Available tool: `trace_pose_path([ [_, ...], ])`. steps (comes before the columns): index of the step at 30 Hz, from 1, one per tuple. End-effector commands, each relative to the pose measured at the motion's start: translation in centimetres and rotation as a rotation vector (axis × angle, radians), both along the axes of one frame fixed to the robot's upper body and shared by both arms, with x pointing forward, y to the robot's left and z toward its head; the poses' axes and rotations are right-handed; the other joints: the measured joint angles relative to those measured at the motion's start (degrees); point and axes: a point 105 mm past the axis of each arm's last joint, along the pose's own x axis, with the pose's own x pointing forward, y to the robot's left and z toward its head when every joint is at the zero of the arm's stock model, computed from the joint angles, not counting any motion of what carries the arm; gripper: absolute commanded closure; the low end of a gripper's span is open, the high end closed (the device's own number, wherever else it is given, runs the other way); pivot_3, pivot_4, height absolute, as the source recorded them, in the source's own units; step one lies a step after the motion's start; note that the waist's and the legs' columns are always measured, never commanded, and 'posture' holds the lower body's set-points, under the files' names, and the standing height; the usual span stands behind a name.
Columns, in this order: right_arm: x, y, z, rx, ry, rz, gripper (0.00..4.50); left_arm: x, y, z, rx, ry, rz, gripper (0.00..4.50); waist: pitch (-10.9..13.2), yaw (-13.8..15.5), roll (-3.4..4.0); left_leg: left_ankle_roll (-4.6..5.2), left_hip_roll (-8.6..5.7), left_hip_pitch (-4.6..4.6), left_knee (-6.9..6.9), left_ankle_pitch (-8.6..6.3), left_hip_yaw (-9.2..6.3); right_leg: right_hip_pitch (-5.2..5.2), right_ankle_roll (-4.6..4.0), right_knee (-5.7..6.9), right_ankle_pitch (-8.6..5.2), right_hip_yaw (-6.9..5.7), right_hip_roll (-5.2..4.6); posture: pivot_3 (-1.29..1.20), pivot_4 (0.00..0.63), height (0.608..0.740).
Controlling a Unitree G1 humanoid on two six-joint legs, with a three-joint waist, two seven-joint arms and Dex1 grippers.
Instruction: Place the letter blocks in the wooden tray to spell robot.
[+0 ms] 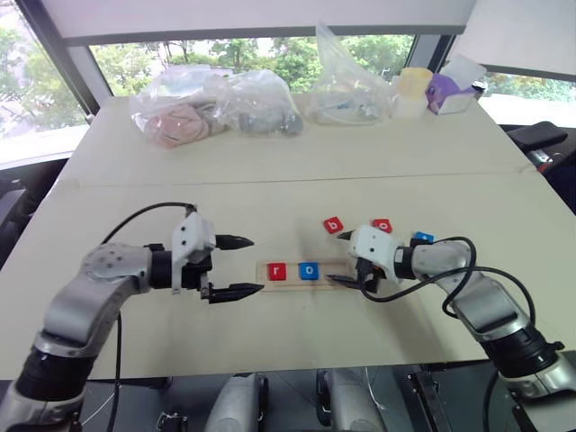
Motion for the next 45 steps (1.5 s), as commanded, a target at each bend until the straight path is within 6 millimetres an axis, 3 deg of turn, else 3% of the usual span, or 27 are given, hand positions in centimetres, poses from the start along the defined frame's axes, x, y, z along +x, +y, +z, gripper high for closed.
trace_pose_path([
  [1, 0.6, 0.7, 0.9, 0.0, -0.051, 0.028, 0.0, -0.7, 0.2, 1.4, -0.01, -0.021, 0.005, 0.06, 0.0, 0.0, 0.0, 0.0, 0.0, 0.0, 0.0, 0.0, 0.0, 0.0, 0.0, 0.0, 0.0, 0.0, 0.01, 0.0, 0.15, 0.725],
  [22, 1.0, 5.5, 0.6, 0.048, -0.05, 0.176, 0.0, -0.3, 1.5, 2.5, -0.006, -0.069, 0.129, 0.06, 0.0, 0.0, 0.0, -0.02, -0.02, 0.01, 0.0, 0.01, 0.01, 0.0, -0.03, 0.0, -0.01, 0.01, 0.03, 0.0, 0.15, 0.725],
  [32, 1.9, 5.2, 1.0, 0.05, -0.081, 0.151, 0.0, -0.2, 1.1, 2.4, -0.02, -0.073, 0.133, 0.06, 0.0, 0.0, 0.01, -0.02, -0.02, 0.01, -0.01, 0.01, 0.01, 0.0, -0.04, 0.0, -0.01, 0.01, 0.0, 0.0, 0.15, 0.725],
  [36, 2.6, 3.9, 2.6, 0.044, -0.113, 0.111, 0.0, -0.1, 1.1, 2.4, -0.015, -0.075, 0.13, 0.06, 0.0, 0.0, 0.01, -0.03, -0.02, 0.01, -0.01, 0.01, 0.01, -0.01, -0.04, 0.0, -0.01, 0.01, 0.01, 0.0, 0.15, 0.725],
  [41, 3.4, 2.3, 5.1, 0.143, -0.107, -0.009, 0.0, -0.4, 1.3, 2.4, -0.003, -0.07, 0.121, 0.06, 0.0, 0.2, 0.01, -0.03, -0.03, -0.01, -0.01, 0.01, 0.01, 0.0, -0.04, -0.01, -0.01, 0.01, 0.0, 0.0, 0.15, 0.725],
  [45, 4.3, 1.8, 5.5, 0.253, -0.054, -0.185, 0.0, -0.3, 1.3, 2.3, 0.0, -0.071, 0.117, 0.06, 0.0, 0.0, 0.01, -0.03, -0.01, -0.01, -0.04, 0.01, -0.01, -0.03, -0.06, 0.0, -0.01, 0.07, -0.02, 0.0, 0.15, 0.725],
])
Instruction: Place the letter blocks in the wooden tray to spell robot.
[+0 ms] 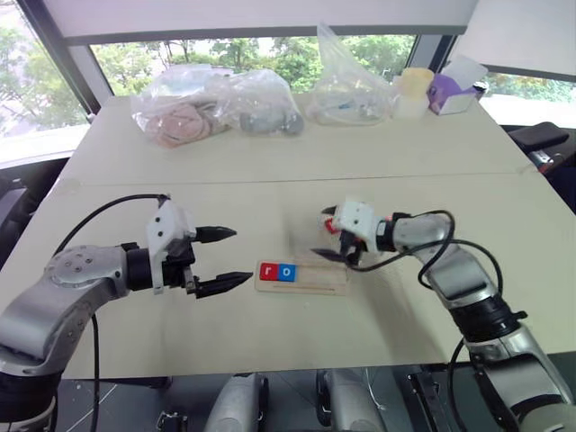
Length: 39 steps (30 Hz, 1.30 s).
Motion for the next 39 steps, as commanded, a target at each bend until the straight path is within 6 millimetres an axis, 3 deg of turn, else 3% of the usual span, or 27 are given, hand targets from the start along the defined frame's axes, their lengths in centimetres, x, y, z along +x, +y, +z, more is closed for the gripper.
trace_pose_path([
  [1, 0.8, 0.0, 1.4, 0.1, 0.005, -0.132, 0.0, -0.2, -0.1, 0.9, 0.01, -0.05, -0.014, 0.06, 0.0, -0.1, 0.0, 0.0, 0.01, 0.0, -0.01, 0.0, 0.0, -0.02, 0.0, 0.01, 0.0, 0.0, 0.0, 0.0, 0.15, 0.725],
  [7, 1.7, 0.3, 0.2, 0.19, 0.114, -0.364, 0.0, 0.0, -0.2, 0.8, 0.014, -0.056, -0.019, 0.06, 0.0, -0.1, 0.01, 0.0, 0.01, -0.04, -0.02, 0.0, 0.01, -0.08, -0.02, 0.02, 0.0, 0.03, -0.02, 0.0, 0.15, 0.725],
  [12, 2.8, -0.3, -0.5, 0.183, 0.107, -0.51, 0.0, 0.0, -0.2, 0.9, 0.017, -0.059, -0.023, 0.06, 0.0, -0.2, 0.02, -0.01, -0.01, -0.05, -0.03, 0.0, 0.01, -0.1, -0.02, 0.01, 0.01, 0.03, -0.04, 0.0, 0.15, 0.725],
  [30, 2.4, -0.1, -5.2, 0.176, 0.273, -0.607, 0.0, -0.3, -0.6, 1.0, 0.032, -0.067, -0.043, 0.06, 0.0, -1.5, 0.01, 0.0, 0.0, 0.0, -0.06, 0.0, 0.03, -0.08, 0.01, 0.05, 0.02, -0.03, 0.1, 0.0, 0.15, 0.725],
  [34, 2.4, 0.1, -5.5, 0.2, 0.305, -0.625, 1.19, -0.2, -0.7, 0.9, 0.027, -0.069, -0.04, 0.0, 0.0, -1.5, 0.01, -0.01, 0.0, 0.07, -0.04, 0.01, 0.03, -0.02, -0.02, 0.08, 0.03, -0.02, 0.1, 0.0, 0.15, 0.725],
  [38, 1.8, -0.1, -4.9, 0.217, 0.313, -0.631, 3.23, 0.0, -0.8, 0.8, 0.017, -0.063, -0.04, 0.0, 0.0, -1.3, 0.01, -0.02, 0.0, 0.08, -0.04, 0.02, 0.03, -0.01, -0.03, 0.1, 0.03, -0.02, 0.11, 0.0, 0.15, 0.725],
  [39, 1.5, -0.4, -4.6, 0.221, 0.31, -0.637, 3.23, 0.0, -0.9, 0.7, 0.015, -0.062, -0.042, 0.0, 0.0, -1.2, 0.01, -0.02, 0.0, 0.07, -0.04, 0.02, 0.02, -0.02, -0.03, 0.09, 0.03, -0.03, 0.11, 0.0, 0.15, 0.725],
])
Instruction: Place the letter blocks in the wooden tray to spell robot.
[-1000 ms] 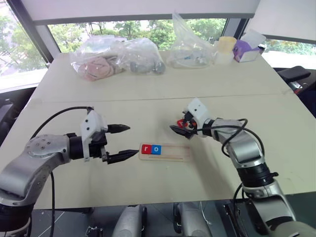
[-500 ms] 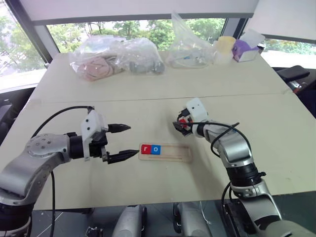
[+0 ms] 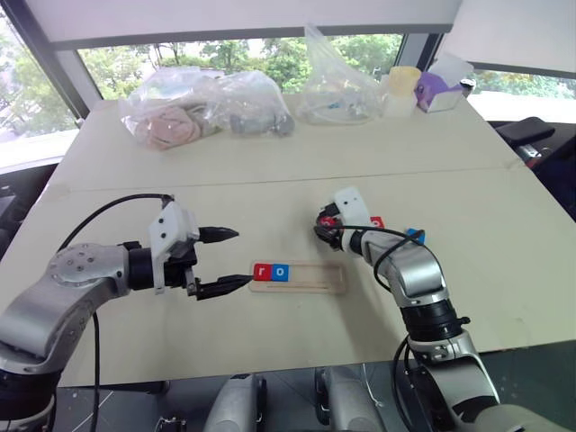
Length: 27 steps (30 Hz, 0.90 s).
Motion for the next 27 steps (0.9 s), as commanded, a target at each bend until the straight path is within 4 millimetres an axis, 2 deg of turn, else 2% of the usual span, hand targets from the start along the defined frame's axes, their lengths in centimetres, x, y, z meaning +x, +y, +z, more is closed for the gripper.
trace_pose_path([
  [1, -1.1, -0.6, 0.2, 0.012, 0.025, -0.019, 3.23, -0.1, -0.6, 0.5, -0.005, -0.038, -0.026, 0.0, 0.0, 0.2, 0.0, 0.0, 0.0, -0.01, 0.0, 0.0, 0.0, 0.0, 0.0, 0.0, 0.0, 0.0, 0.0, 0.0, 0.15, 0.725],
  [4, -2.8, -1.8, 2.3, 0.007, -0.015, -0.037, 3.23, 0.0, -0.8, 0.4, -0.011, -0.029, -0.04, 0.0, 0.0, 0.3, 0.04, 0.0, -0.02, -0.11, -0.02, 0.0, -0.01, -0.07, 0.04, -0.04, 0.02, 0.0, -0.02, 0.0, 0.15, 0.725],
  [7, -5.1, -3.2, 3.4, 0.002, -0.012, -0.065, 3.23, 0.0, -0.9, 0.2, -0.014, -0.02, -0.054, 0.0, 0.0, 0.2, 0.05, 0.01, -0.05, -0.19, -0.03, -0.01, 0.0, -0.13, 0.03, -0.09, 0.01, 0.0, -0.09, 0.0, 0.15, 0.725],
  [9, -7.0, -4.3, 3.9, -0.003, 0.002, -0.109, 3.23, 0.2, -1.1, 0.0, -0.015, -0.015, -0.068, 0.0, 0.0, 0.3, 0.04, 0.01, -0.05, -0.21, -0.03, -0.01, -0.02, -0.15, 0.02, -0.09, -0.01, -0.02, -0.11, 0.0, 0.15, 0.725],
  [12, -8.5, -5.2, 4.0, -0.009, 0.02, -0.155, 3.23, 0.4, -1.3, -0.1, -0.021, -0.014, -0.081, 0.0, 0.0, 0.0, 0.04, 0.01, 0.0, -0.18, -0.04, -0.01, -0.04, -0.15, 0.01, -0.08, -0.03, -0.03, -0.08, 0.0, 0.15, 0.725],
  [16, -9.8, -6.9, 2.5, -0.002, 0.056, -0.268, 3.23, 0.6, -1.5, -0.1, -0.02, -0.014, -0.106, 0.0, 0.0, 0.1, 0.04, 0.01, 0.03, -0.16, -0.04, -0.01, -0.06, -0.14, 0.0, -0.07, -0.03, -0.04, -0.03, 0.0, 0.15, 0.725],
  [20, -10.2, -7.9, 0.4, 0.011, 0.126, -0.371, 3.23, 0.9, -1.6, -0.1, -0.015, -0.02, -0.126, 0.0, 0.0, 0.1, 0.04, 0.01, 0.01, -0.17, -0.03, -0.01, -0.01, -0.14, 0.01, -0.1, -0.03, -0.03, -0.04, 0.0, 0.15, 0.725],
  [25, -9.9, -7.5, -0.5, 0.025, 0.147, -0.377, 3.23, 1.3, -1.5, -0.1, -0.006, -0.032, -0.124, 0.0, 0.0, 0.0, 0.04, 0.01, 0.01, -0.16, -0.03, -0.01, -0.01, -0.14, 0.02, -0.1, -0.03, -0.02, -0.03, 0.0, 0.15, 0.725],
  [27, -9.9, -7.4, -0.6, 0.026, 0.147, -0.37, 2.27, 1.3, -1.5, -0.1, -0.002, -0.033, -0.123, 0.0, 0.0, 0.0, 0.03, 0.01, 0.01, -0.16, -0.03, -0.01, -0.01, -0.13, 0.02, -0.1, -0.03, -0.02, -0.03, 0.0, 0.15, 0.725],
])
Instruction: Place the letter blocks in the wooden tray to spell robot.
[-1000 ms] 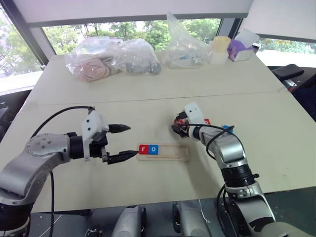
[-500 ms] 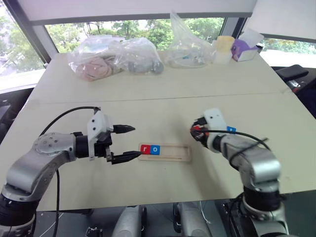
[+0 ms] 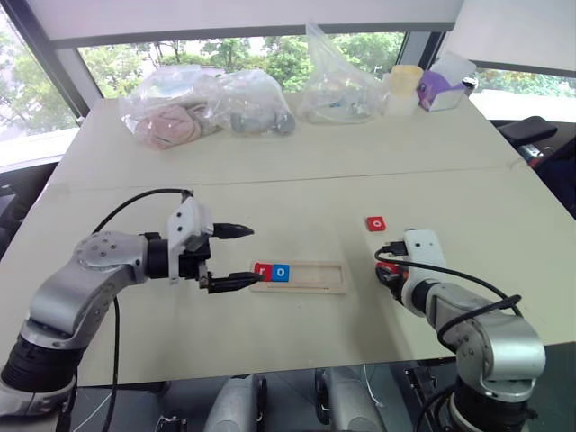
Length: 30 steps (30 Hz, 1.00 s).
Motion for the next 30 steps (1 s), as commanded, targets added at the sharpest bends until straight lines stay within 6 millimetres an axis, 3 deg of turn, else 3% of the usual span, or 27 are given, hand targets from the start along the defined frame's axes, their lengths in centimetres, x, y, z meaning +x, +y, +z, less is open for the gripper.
trace_pose_path([
  [1, 0.1, 0.3, -0.1, 0.004, -0.003, 0.011, 1.87, 0.0, -0.1, 0.5, 0.005, -0.038, -0.011, 0.0, 0.0, 0.0, 0.0, 0.0, 0.0, 0.0, 0.0, 0.0, 0.0, 0.0, 0.0, 0.0, 0.0, 0.0, 0.0, 0.0, 0.15, 0.725],
  [4, 0.0, 0.5, 0.5, -0.022, -0.01, 0.109, 0.34, -0.1, -0.1, 0.5, 0.004, -0.039, -0.009, 0.0, 0.0, 0.0, 0.0, 0.0, 0.0, 0.0, 0.0, 0.0, 0.0, 0.01, 0.0, -0.01, 0.0, 0.0, 0.0, 0.0, 0.15, 0.725],
  [5, -0.1, 0.8, 1.3, -0.057, -0.03, 0.199, 0.06, -0.1, -0.1, 0.5, 0.004, -0.039, -0.008, 0.0, 0.0, 0.1, 0.03, 0.0, 0.0, 0.0, 0.0, 0.0, 0.0, 0.02, 0.0, -0.02, 0.0, 0.0, 0.0, 0.0, 0.15, 0.725],
  [13, -1.1, -0.1, 6.0, -0.199, -0.142, 0.92, 0.06, -0.1, -0.2, 0.5, 0.0, -0.049, -0.001, 0.0, 0.3, 0.1, -0.19, 0.05, -0.04, 0.0, -0.01, -0.03, 0.02, 0.12, 0.32, -0.16, -0.19, -0.04, 0.02, 0.0, 0.15, 0.725],
  [16, -1.2, -1.8, 4.9, -0.165, -0.073, 1.006, 0.06, 0.0, -0.2, 0.6, -0.001, -0.058, 0.004, 0.0, 0.3, 0.1, -0.28, 0.06, 0.01, 0.03, -0.04, -0.04, 0.02, 0.15, 0.35, -0.17, -0.2, -0.07, 0.07, 0.0, 0.15, 0.725],
  [21, 0.5, -3.6, 3.4, -0.244, -0.081, 1.148, 0.06, -0.1, 0.0, 0.7, 0.002, -0.069, 0.027, 0.0, 0.4, 0.0, -0.3, 0.06, 0.0, 0.06, 0.05, -0.03, 0.1, 0.19, 0.23, -0.15, -0.11, -0.01, 0.01, 0.0, 0.15, 0.725],
  [30, 2.7, -3.6, 1.8, -0.276, -0.104, 1.217, 0.06, -0.7, 0.4, 0.5, 0.019, -0.069, 0.054, 0.0, 0.4, 0.4, -0.3, 0.06, 0.01, 0.06, 0.03, -0.03, 0.08, 0.13, 0.1, -0.07, -0.05, 0.06, -0.11, 0.0, 0.15, 0.725],
])
